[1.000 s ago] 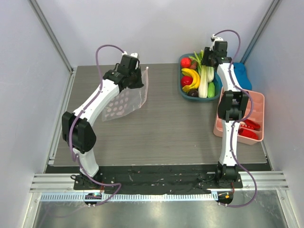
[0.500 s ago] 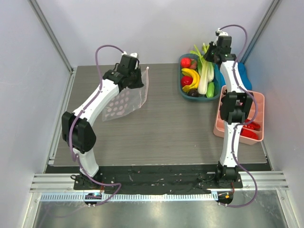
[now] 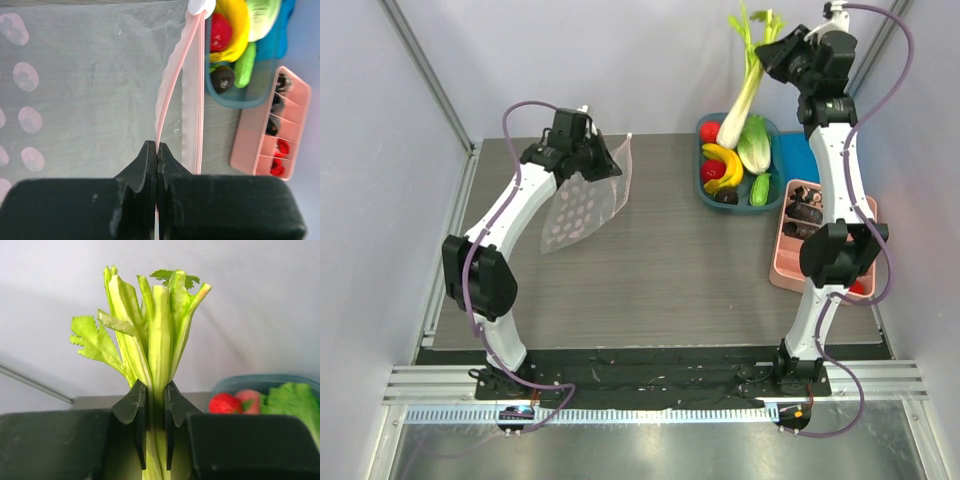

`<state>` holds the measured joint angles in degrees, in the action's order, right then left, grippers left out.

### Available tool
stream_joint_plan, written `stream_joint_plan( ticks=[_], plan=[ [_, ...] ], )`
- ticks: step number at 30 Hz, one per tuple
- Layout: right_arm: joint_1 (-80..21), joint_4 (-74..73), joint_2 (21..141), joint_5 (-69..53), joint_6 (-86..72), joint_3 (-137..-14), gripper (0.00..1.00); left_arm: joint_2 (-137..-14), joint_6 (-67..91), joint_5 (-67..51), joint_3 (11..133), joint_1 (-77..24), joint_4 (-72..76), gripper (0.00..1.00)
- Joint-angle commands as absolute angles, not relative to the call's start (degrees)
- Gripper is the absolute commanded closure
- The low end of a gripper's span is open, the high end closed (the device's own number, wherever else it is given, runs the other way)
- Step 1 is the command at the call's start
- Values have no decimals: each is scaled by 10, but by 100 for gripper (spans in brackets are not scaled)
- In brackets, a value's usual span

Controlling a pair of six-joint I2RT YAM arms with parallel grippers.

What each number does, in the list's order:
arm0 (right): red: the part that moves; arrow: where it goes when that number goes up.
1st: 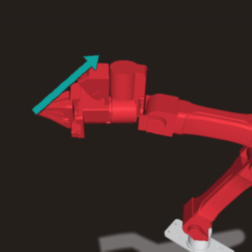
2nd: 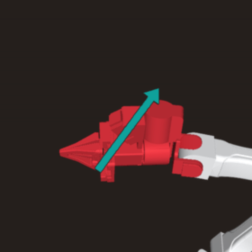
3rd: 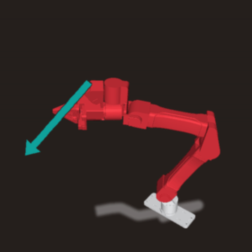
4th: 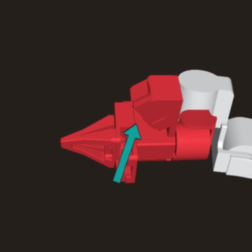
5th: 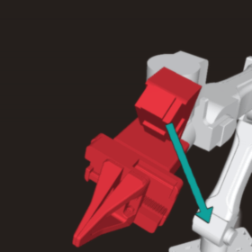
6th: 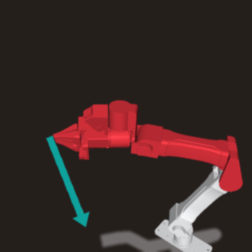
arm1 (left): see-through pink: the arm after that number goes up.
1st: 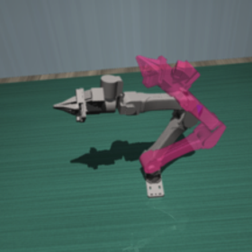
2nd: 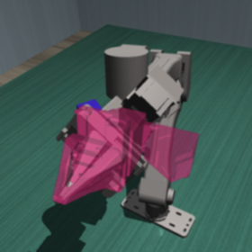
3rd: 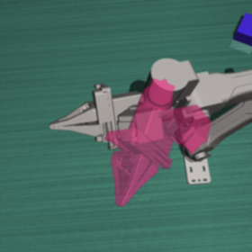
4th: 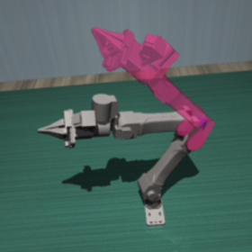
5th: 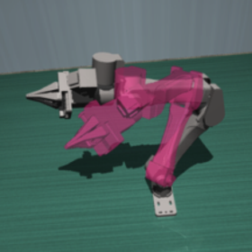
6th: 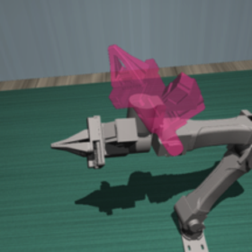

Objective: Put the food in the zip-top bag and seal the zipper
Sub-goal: Pick up the fake vegetable from the bin, then place the fake vegetable in the zipper food storage bag.

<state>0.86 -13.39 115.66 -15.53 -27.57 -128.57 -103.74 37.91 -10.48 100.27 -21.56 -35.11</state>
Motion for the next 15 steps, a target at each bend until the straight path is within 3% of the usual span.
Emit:
stream_joint_plan(
  ticks=[1,15],
  plan=[
    [-17,-28,1096,-189,-374,-1275,99,-1005,435,-176,1006,-212,-301,100],
    [-155,87,1057,-177,-439,-1256,99,-1010,477,-250,1028,-214,-273,100]
  ],
)
